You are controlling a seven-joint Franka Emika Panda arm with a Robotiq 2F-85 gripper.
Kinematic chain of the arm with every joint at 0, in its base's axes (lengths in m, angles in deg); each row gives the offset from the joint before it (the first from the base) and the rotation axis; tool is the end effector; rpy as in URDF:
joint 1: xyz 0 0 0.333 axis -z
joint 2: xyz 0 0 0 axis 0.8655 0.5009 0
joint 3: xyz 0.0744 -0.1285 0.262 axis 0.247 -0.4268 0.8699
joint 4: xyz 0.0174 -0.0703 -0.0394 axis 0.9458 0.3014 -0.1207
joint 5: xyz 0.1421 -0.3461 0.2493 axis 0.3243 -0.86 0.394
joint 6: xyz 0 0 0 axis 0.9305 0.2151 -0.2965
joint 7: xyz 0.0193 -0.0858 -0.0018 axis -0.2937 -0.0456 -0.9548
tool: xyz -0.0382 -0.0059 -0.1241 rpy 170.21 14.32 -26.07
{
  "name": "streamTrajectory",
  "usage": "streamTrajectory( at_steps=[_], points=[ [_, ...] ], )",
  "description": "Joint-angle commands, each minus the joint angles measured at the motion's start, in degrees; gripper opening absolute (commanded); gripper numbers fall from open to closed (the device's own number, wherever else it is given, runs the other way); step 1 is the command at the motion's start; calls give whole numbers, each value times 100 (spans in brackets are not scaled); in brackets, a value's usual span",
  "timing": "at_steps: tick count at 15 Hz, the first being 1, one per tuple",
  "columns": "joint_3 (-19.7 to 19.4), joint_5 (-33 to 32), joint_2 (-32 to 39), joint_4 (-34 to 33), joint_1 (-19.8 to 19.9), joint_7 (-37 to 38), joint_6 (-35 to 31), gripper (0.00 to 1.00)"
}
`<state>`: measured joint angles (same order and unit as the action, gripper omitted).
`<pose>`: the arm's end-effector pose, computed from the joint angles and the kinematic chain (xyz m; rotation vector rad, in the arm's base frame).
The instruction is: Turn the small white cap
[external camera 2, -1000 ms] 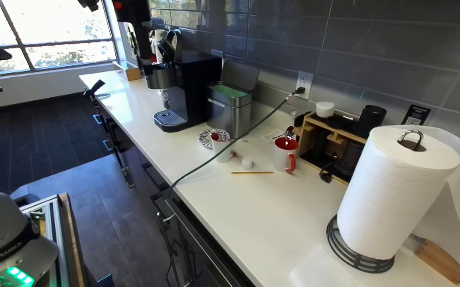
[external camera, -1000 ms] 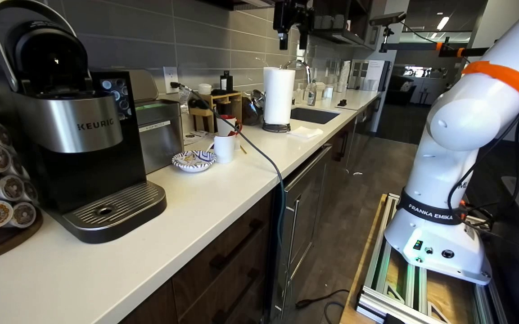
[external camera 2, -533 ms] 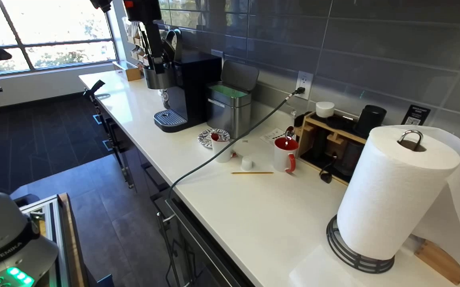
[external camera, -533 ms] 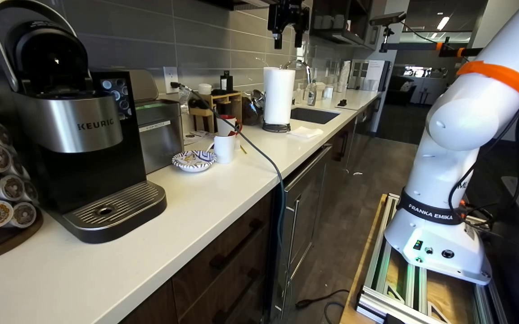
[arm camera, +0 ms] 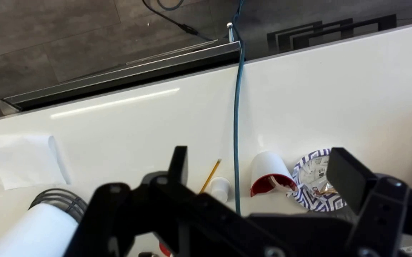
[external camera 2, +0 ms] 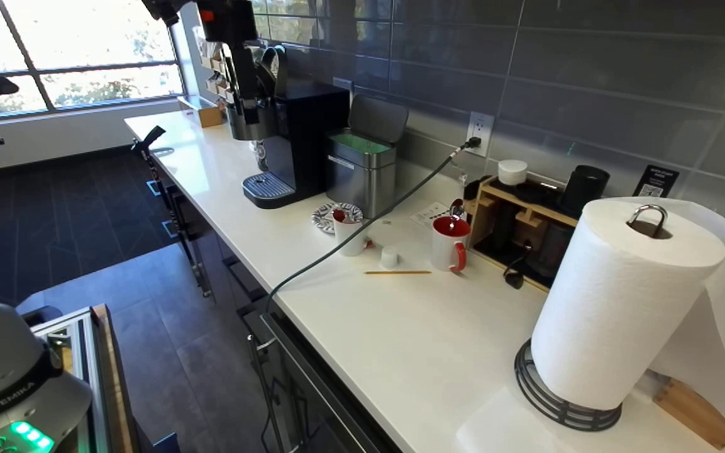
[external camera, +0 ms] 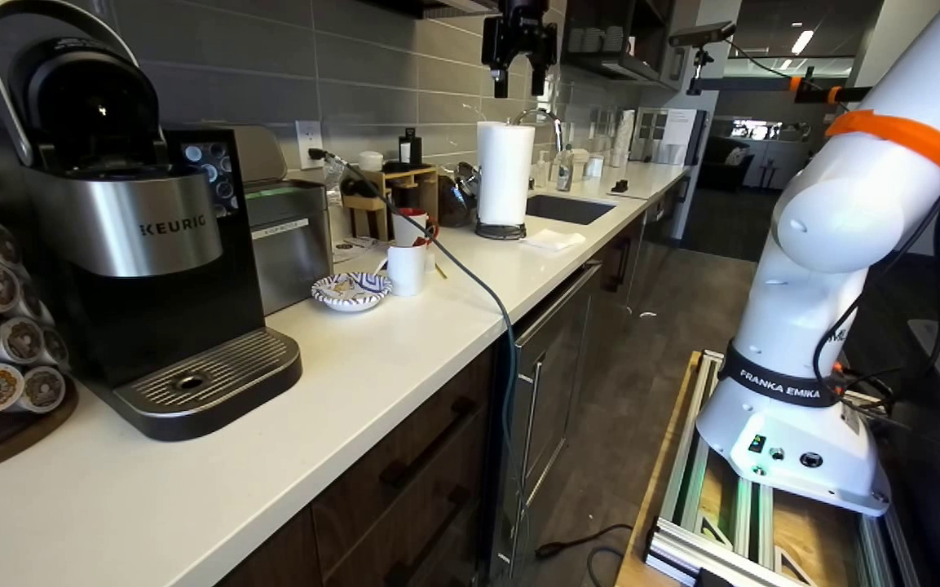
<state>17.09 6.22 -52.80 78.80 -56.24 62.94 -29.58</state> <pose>0.4921 -0.0147 0.5700 3.0198 -0.2984 0.0289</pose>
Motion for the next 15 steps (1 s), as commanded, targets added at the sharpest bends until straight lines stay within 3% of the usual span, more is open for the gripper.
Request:
streamTrajectory(
  at_steps=[1, 4, 9, 11, 12, 15],
  points=[
    [-130, 515, 425, 367, -95, 200, -348, 100],
    [-118, 549, 891, 676, 10, 578, -856, 100],
    [-114, -357, 1714, 1005, 191, 1938, -2178, 100],
    [-127, -818, 2044, 845, 169, 2457, -1863, 100],
    [-214, -486, 1799, 946, 97, 1970, -1960, 100],
    [-240, -704, 2052, 909, 74, 2293, -1961, 100]
  ],
)
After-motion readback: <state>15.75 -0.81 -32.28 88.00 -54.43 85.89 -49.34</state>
